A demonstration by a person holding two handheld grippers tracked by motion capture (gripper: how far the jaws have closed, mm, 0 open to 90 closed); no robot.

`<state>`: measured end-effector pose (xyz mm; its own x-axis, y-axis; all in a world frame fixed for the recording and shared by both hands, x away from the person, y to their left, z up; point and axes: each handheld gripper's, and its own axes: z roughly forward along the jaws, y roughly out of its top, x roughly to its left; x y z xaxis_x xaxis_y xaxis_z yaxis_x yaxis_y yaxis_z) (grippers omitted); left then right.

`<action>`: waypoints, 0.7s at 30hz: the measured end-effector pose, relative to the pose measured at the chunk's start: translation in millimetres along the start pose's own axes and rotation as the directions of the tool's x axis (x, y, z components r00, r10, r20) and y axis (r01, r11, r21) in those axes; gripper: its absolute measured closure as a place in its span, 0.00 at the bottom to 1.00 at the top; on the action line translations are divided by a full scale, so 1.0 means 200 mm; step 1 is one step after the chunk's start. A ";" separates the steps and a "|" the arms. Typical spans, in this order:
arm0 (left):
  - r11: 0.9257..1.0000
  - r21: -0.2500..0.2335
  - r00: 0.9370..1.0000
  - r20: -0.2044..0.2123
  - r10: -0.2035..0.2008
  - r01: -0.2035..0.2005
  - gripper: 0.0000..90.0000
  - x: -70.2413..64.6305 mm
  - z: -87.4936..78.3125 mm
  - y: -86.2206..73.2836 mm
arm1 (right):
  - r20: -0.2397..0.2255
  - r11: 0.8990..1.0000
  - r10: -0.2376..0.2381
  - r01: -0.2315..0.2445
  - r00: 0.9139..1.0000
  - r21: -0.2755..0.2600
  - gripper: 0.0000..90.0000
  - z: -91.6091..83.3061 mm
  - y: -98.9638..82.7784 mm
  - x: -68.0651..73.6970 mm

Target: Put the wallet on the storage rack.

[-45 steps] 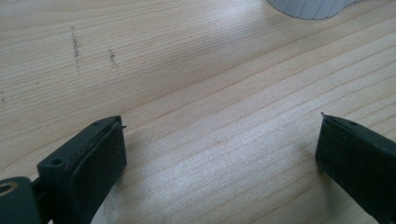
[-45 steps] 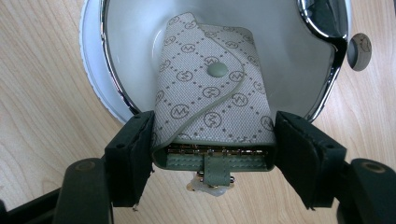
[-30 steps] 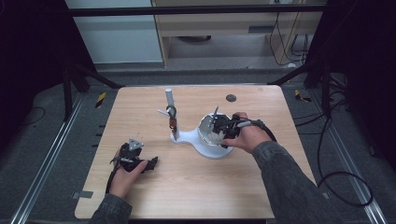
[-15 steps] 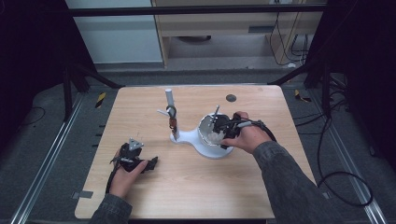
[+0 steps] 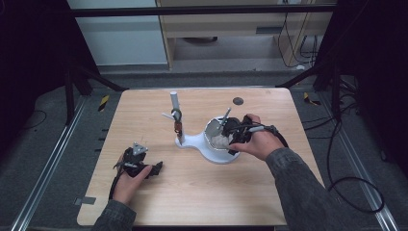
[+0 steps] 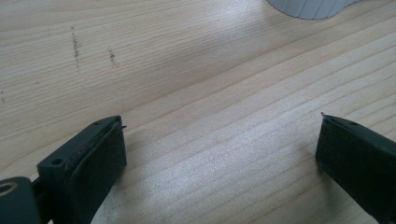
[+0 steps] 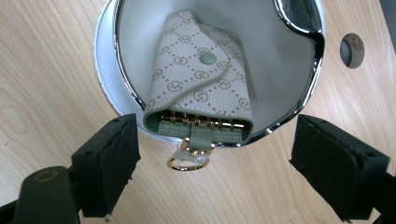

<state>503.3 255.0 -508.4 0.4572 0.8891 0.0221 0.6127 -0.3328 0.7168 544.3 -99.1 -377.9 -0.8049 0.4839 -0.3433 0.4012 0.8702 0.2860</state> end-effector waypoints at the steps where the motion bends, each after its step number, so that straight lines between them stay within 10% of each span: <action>1: 1.000 0.000 1.000 0.000 -0.001 0.001 0.01 0.00 0.00 0.00 | -0.001 1.000 0.002 -0.002 1.000 -0.004 0.17 0.00 -0.01 0.00; 21: 1.000 0.005 1.000 0.002 0.006 -0.006 0.01 0.00 0.00 0.00 | 0.015 0.994 0.073 -0.071 0.997 -0.087 0.11 -0.12 -0.13 -0.05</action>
<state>503.3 255.4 -508.2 0.4622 0.8864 0.0252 0.6131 -0.3400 0.7131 530.6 -128.7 -360.0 -0.7671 0.5472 -0.3348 0.4177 0.8222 0.3867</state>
